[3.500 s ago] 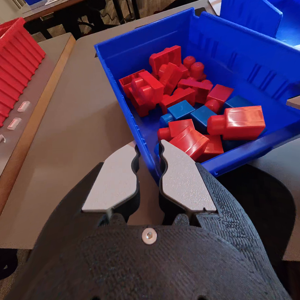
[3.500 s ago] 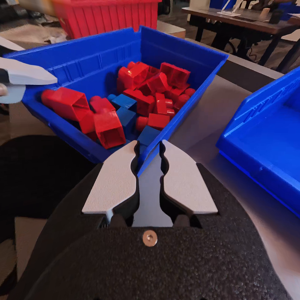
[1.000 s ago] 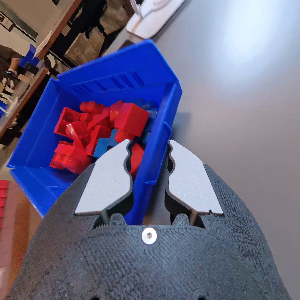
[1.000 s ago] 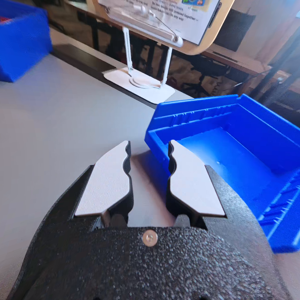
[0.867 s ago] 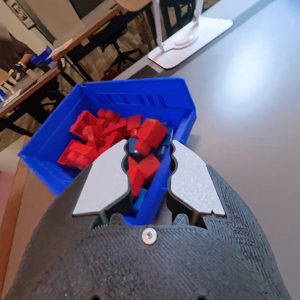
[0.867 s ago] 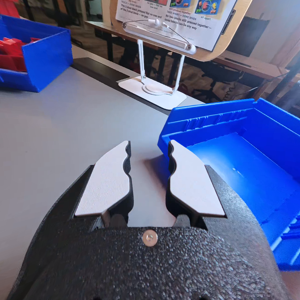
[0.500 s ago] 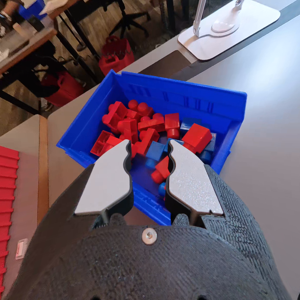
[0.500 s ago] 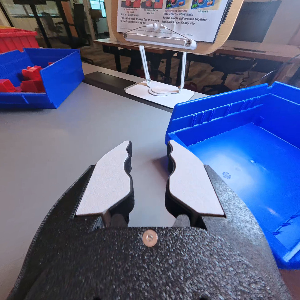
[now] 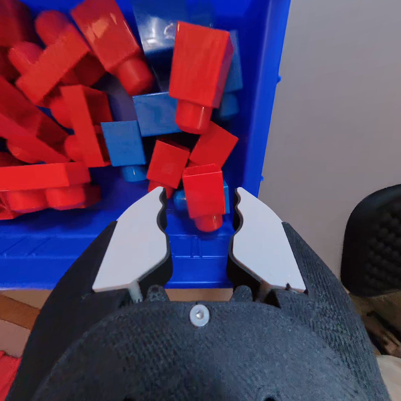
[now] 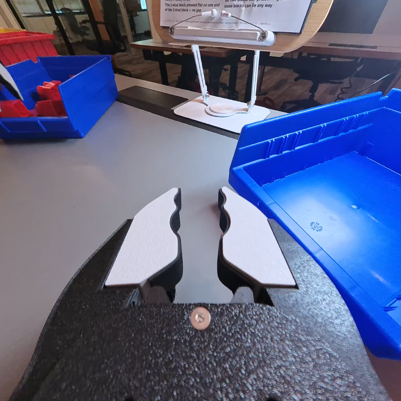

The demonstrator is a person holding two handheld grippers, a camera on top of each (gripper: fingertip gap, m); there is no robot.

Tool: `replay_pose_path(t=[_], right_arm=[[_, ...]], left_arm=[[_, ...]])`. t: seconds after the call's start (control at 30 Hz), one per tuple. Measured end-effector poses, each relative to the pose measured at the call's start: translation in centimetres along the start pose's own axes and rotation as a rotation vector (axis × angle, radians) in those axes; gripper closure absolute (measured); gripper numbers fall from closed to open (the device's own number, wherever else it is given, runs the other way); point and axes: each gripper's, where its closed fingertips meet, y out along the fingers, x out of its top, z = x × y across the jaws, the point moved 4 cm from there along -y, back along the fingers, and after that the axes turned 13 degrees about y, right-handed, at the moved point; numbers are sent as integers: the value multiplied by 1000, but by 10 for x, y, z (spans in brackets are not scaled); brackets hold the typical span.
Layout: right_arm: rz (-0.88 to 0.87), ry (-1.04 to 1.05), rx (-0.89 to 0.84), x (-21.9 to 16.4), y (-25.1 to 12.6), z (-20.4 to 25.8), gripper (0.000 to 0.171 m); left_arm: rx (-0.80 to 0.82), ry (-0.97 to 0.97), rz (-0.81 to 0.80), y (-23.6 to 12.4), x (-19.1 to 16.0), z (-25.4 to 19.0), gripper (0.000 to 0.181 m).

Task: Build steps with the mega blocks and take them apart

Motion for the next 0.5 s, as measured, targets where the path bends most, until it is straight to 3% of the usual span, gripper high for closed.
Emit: replay_pose_path(t=[0.07, 0.1, 0.23, 0.3, 0.33, 0.5], right_arm=[[7, 8, -2, -2, 1, -2, 139], [11, 14, -1, -2, 1, -3, 139], [16, 17, 6, -4, 2, -2, 139], [21, 18, 12, -4, 2, -2, 139], [24, 20, 15, -5, 3, -1, 139], [36, 17, 25, -7, 4, 1, 139]], left_arm=[[24, 30, 96, 8, -3, 1, 143], [26, 46, 96, 9, -1, 1, 144], [45, 68, -1, 2, 16, -1, 144], [65, 66, -39, -5, 20, 2, 124], [92, 55, -53, -10, 21, 8, 122], [300, -188, -4, -23, 2, 74, 126]])
